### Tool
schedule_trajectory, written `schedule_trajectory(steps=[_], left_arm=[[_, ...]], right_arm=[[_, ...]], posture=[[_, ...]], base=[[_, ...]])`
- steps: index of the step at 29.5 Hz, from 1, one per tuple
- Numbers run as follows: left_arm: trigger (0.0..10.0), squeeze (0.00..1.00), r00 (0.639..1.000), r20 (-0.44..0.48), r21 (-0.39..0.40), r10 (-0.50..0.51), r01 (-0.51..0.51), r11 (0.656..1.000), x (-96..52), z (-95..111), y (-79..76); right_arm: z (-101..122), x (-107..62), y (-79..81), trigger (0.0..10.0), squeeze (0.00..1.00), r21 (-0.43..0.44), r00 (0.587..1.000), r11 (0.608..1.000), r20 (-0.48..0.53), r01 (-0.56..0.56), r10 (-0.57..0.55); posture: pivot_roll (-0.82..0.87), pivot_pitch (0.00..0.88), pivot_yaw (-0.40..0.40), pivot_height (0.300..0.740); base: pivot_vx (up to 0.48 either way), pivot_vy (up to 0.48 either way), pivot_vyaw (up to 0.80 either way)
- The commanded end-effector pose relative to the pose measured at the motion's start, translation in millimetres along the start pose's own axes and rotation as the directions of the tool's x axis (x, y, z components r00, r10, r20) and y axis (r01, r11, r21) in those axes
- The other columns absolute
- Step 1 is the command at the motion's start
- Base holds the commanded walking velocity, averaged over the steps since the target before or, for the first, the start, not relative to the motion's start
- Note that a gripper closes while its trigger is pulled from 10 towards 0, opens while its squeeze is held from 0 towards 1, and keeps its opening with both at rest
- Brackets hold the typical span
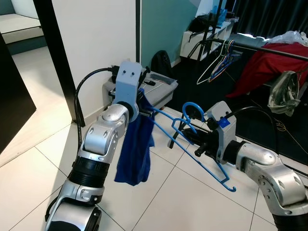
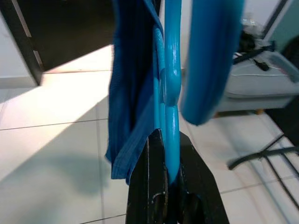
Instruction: Hang hanger
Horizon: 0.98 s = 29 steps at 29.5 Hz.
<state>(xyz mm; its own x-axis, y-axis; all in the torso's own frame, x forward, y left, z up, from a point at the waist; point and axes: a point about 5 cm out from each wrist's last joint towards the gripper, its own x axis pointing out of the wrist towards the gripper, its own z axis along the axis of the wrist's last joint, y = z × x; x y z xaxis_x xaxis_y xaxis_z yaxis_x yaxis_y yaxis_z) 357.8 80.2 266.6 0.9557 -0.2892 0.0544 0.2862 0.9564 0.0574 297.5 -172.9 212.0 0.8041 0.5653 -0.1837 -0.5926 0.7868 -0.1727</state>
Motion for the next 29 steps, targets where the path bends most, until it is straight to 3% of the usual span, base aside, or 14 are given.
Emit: schedule_trajectory(steps=[1,6,11,12,14,16,18,19,21,22,23,24,26,29], left_arm=[[10.0,0.00,1.000,0.016,-0.011,-0.025,0.025,1.000,-1.0,5.6,-4.9],[10.0,0.00,0.997,0.025,-0.055,-0.079,0.080,0.995,-2.4,7.2,-19.3],[10.0,0.00,0.994,0.008,-0.059,-0.112,0.112,0.992,-3.7,1.0,-28.9],[10.0,0.00,0.994,0.008,-0.059,-0.112,0.112,0.992,-3.7,1.0,-28.9],[10.0,0.00,0.988,-0.009,-0.063,-0.155,0.154,0.986,-4.5,-6.4,-39.9],[10.0,0.00,0.988,-0.009,-0.063,-0.155,0.154,0.986,-4.5,-6.4,-39.9],[10.0,0.00,0.975,0.004,-0.073,-0.220,0.220,0.973,-7.2,-8.3,-54.9],[10.0,0.00,0.975,0.004,-0.073,-0.220,0.220,0.973,-7.2,-8.3,-54.9],[10.0,0.00,0.966,0.026,-0.069,-0.258,0.259,0.963,-9.4,-5.9,-62.6],[10.0,0.00,0.952,0.055,-0.057,-0.300,0.303,0.951,-12.2,-2.4,-69.3],[10.0,0.00,0.952,0.055,-0.057,-0.300,0.303,0.951,-12.2,-2.4,-69.3],[10.0,0.00,0.939,0.079,-0.043,-0.335,0.338,0.940,-15.0,0.7,-74.5],[10.0,0.00,0.939,0.079,-0.043,-0.335,0.338,0.940,-15.0,0.7,-74.5],[10.0,0.00,0.885,0.118,0.021,-0.449,0.450,0.893,-26.1,3.9,-89.1]], right_arm=[[-1.4,0.0,-8.5,10.0,0.00,0.007,0.998,0.998,-0.015,0.066,-0.066],[-0.7,4.8,-30.0,10.0,0.00,0.063,0.973,0.971,-0.009,0.230,-0.230],[3.5,10.3,-35.2,10.0,0.00,0.152,0.959,0.951,0.045,0.270,-0.279],[3.5,10.3,-35.2,10.0,0.00,0.152,0.959,0.951,0.045,0.270,-0.279],[10.7,19.1,-26.2,10.0,0.00,0.262,0.966,0.945,0.116,0.197,-0.233],[10.7,19.1,-26.2,10.0,0.00,0.262,0.966,0.945,0.116,0.197,-0.233],[9.1,29.6,-11.6,10.0,0.00,0.357,0.980,0.927,0.112,0.115,-0.164],[9.1,29.6,-11.6,10.0,0.00,0.357,0.980,0.927,0.112,0.115,-0.164],[6.0,35.1,-5.7,10.0,0.00,0.417,0.983,0.903,0.094,0.104,-0.157],[3.7,40.4,-3.1,10.0,0.00,0.486,0.982,0.866,0.078,0.113,-0.172],[3.7,40.4,-3.1,10.0,0.00,0.486,0.982,0.866,0.078,0.113,-0.172],[3.0,44.7,-4.1,10.0,0.00,0.536,0.977,0.833,0.068,0.135,-0.202],[3.0,44.7,-4.1,10.0,0.00,0.536,0.977,0.833,0.068,0.135,-0.202],[8.9,49.5,-24.3,10.0,0.00,0.652,0.940,0.729,0.073,0.209,-0.335]], posture=[[-0.08,0.043,-0.020,0.740],[-0.08,0.046,-0.023,0.740],[-0.09,0.047,-0.023,0.740],[-0.09,0.047,-0.023,0.740],[-0.09,0.052,-0.028,0.740],[-0.09,0.052,-0.028,0.740],[-0.10,0.054,-0.028,0.740],[-0.10,0.054,-0.028,0.740],[-0.09,0.056,-0.031,0.740],[-0.09,0.057,-0.032,0.740],[-0.09,0.057,-0.032,0.740],[-0.09,0.059,-0.031,0.740],[-0.09,0.059,-0.031,0.740],[-0.09,0.058,-0.033,0.740]], base=[[0.000,0.000,0.00],[0.000,0.000,0.00],[0.000,0.000,0.00],[0.000,0.000,0.00],[0.000,0.000,0.00],[0.000,0.000,0.00],[0.000,0.000,0.00],[0.000,0.000,0.00],[0.000,0.000,0.00],[0.000,0.000,0.00],[0.000,0.000,0.00],[0.000,0.000,0.00],[0.000,0.000,0.00],[0.000,0.000,0.00]])
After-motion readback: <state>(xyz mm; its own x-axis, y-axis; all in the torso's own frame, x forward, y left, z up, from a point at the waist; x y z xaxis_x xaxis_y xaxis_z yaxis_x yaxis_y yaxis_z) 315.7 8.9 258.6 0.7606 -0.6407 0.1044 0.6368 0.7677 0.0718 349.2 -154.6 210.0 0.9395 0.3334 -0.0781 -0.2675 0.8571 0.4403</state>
